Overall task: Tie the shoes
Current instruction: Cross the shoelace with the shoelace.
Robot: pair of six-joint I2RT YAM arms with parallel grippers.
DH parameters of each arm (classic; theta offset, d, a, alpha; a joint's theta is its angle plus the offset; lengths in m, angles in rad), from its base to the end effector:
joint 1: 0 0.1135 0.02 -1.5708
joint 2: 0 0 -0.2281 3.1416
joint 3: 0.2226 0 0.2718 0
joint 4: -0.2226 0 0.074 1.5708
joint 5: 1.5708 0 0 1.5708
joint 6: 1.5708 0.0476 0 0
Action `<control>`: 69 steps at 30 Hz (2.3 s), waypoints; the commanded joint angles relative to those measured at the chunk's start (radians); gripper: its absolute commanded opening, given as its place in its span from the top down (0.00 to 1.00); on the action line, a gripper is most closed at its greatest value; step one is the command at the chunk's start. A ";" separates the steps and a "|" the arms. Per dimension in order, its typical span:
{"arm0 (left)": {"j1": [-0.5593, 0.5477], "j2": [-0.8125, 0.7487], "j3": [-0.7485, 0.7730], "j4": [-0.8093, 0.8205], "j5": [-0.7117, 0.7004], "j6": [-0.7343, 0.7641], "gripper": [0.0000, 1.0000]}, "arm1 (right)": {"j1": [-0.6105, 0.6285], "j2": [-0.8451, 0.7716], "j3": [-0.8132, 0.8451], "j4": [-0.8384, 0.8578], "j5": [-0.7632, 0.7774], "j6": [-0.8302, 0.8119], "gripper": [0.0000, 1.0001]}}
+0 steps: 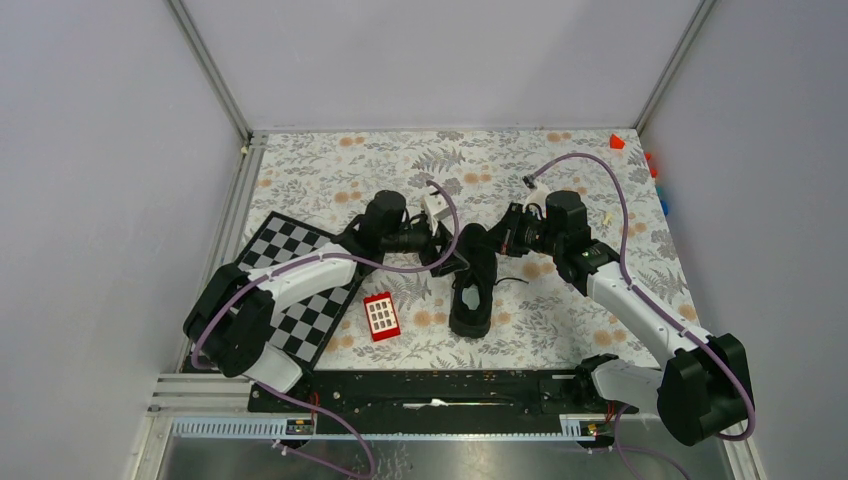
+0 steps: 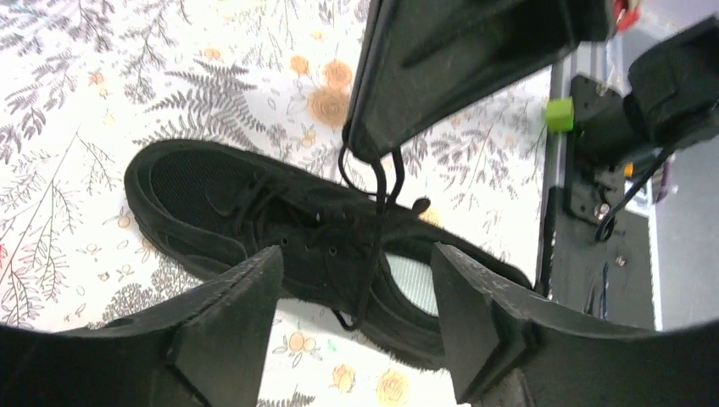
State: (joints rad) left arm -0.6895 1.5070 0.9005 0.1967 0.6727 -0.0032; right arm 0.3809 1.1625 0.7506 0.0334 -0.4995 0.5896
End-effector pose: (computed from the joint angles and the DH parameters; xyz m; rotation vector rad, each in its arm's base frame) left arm 0.2585 -0.2516 0.1950 1.1065 1.7317 -1.1048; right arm 0.2737 0.1342 0.2289 -0.1388 2.0676 1.1069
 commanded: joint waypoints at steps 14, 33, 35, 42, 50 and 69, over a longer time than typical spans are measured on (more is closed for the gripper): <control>-0.031 0.068 -0.015 0.415 -0.009 -0.250 0.35 | -0.002 0.012 0.041 0.056 -0.029 0.017 1.00; -0.040 0.126 -0.012 0.493 0.047 -0.321 0.49 | -0.002 0.018 0.040 0.062 -0.025 0.023 1.00; -0.042 0.130 -0.009 0.481 0.058 -0.320 0.49 | -0.002 0.019 0.040 0.063 -0.025 0.022 1.00; -0.043 0.135 -0.014 0.509 0.062 -0.342 0.49 | -0.001 0.022 0.037 0.068 -0.025 0.024 1.00; -0.045 0.157 -0.005 0.528 0.079 -0.368 0.59 | -0.002 0.020 0.035 0.068 -0.027 0.027 1.00; -0.045 0.122 -0.018 0.452 0.036 -0.311 1.00 | -0.002 0.011 0.026 0.063 -0.024 0.024 1.00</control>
State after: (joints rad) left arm -0.7277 1.6730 0.8726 0.6292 0.7010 -0.3553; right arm 0.3782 1.1805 0.7509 0.0647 -0.5236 0.6193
